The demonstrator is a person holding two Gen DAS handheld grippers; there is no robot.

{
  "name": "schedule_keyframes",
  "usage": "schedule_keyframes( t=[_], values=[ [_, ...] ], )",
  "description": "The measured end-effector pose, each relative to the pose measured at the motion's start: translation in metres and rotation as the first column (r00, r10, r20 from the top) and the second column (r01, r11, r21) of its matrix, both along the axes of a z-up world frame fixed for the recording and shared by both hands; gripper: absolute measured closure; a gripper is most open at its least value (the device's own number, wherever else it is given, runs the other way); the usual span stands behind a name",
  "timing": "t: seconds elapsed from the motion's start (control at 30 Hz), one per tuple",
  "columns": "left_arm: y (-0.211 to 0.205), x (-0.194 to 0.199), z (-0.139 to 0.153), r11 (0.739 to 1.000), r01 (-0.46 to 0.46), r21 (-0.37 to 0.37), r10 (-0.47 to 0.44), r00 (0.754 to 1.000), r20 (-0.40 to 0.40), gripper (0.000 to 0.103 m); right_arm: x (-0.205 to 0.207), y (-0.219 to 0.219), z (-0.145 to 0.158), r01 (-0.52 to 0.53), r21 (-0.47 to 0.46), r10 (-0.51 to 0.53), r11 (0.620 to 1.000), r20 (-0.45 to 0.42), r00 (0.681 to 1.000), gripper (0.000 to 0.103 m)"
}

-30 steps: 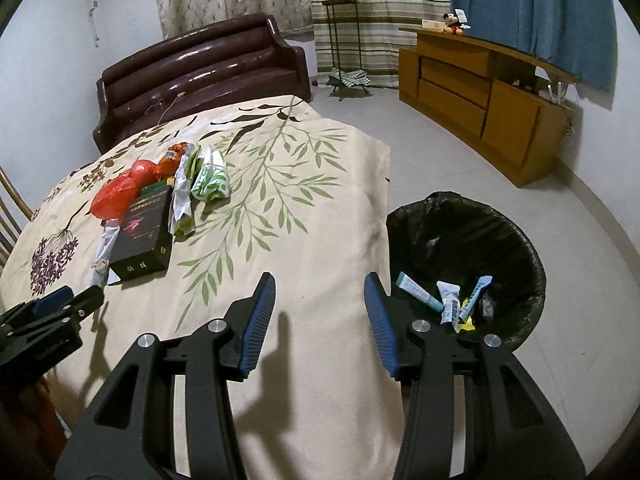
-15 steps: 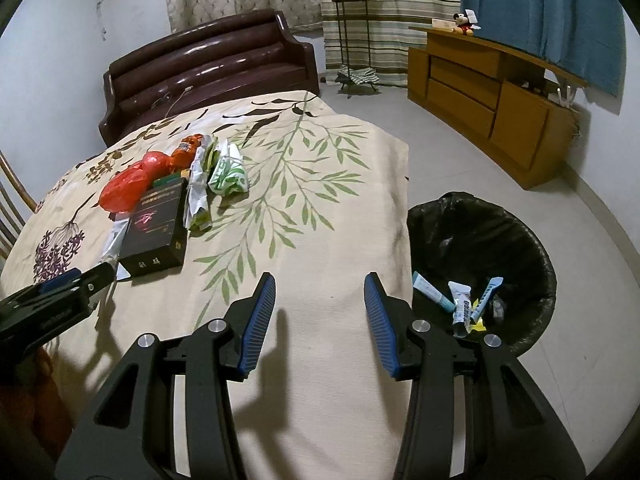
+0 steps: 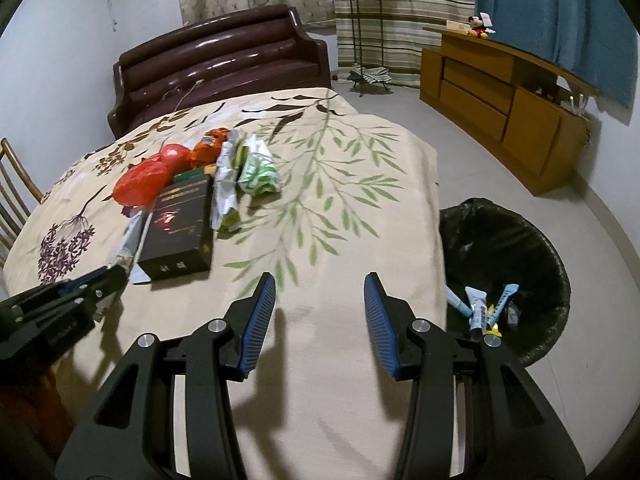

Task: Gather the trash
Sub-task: 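Grasp the white string-tied bundle with the left gripper while the right gripper grasps the dark cigarette box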

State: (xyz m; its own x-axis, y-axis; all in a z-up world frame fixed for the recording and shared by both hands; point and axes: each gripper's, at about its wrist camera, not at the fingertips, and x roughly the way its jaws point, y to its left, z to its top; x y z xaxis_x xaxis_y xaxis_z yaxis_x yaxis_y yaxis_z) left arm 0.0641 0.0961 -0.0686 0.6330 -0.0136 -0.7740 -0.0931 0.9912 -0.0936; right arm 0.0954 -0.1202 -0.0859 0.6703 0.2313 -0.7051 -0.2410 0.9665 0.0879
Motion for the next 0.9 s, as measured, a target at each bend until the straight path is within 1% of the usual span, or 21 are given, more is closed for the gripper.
schedule_keyframes(
  t=[0.07, 0.17, 0.33, 0.5, 0.6, 0.7, 0.9],
  values=[
    [0.001, -0.001, 0.0, 1.0, 0.011, -0.014, -0.011, 1.0, 0.001, 0.09, 0.0, 0.006, 0.002, -0.013, -0.002, 0.013, 1.0, 0.002, 1.0, 0.058],
    [0.009, -0.004, 0.002, 1.0, 0.005, -0.027, -0.004, 1.0, 0.008, 0.09, -0.001, 0.02, 0.005, -0.037, -0.005, 0.037, 0.999, 0.008, 0.999, 0.058],
    [0.024, -0.008, 0.01, 0.999, -0.014, -0.029, 0.015, 1.0, 0.027, 0.091, 0.002, 0.039, 0.011, -0.071, -0.002, 0.071, 0.997, 0.016, 0.997, 0.052],
    [0.043, -0.012, 0.015, 0.999, -0.044, -0.021, 0.045, 0.998, 0.045, 0.091, 0.004, 0.066, 0.014, -0.124, -0.009, 0.124, 0.992, 0.023, 0.992, 0.05],
    [0.055, -0.014, 0.015, 0.998, -0.065, -0.02, 0.066, 0.997, 0.05, 0.091, 0.007, 0.08, 0.012, -0.156, -0.022, 0.156, 0.988, 0.014, 0.988, 0.045],
    [0.066, -0.016, 0.014, 0.996, -0.084, -0.023, 0.085, 0.995, 0.051, 0.091, 0.011, 0.095, 0.008, -0.179, -0.042, 0.179, 0.983, 0.001, 0.984, 0.045],
    [0.079, -0.016, 0.01, 0.995, -0.1, -0.03, 0.102, 0.994, 0.045, 0.091, 0.018, 0.111, 0.003, -0.184, -0.078, 0.184, 0.98, -0.015, 0.983, 0.044]
  ],
)
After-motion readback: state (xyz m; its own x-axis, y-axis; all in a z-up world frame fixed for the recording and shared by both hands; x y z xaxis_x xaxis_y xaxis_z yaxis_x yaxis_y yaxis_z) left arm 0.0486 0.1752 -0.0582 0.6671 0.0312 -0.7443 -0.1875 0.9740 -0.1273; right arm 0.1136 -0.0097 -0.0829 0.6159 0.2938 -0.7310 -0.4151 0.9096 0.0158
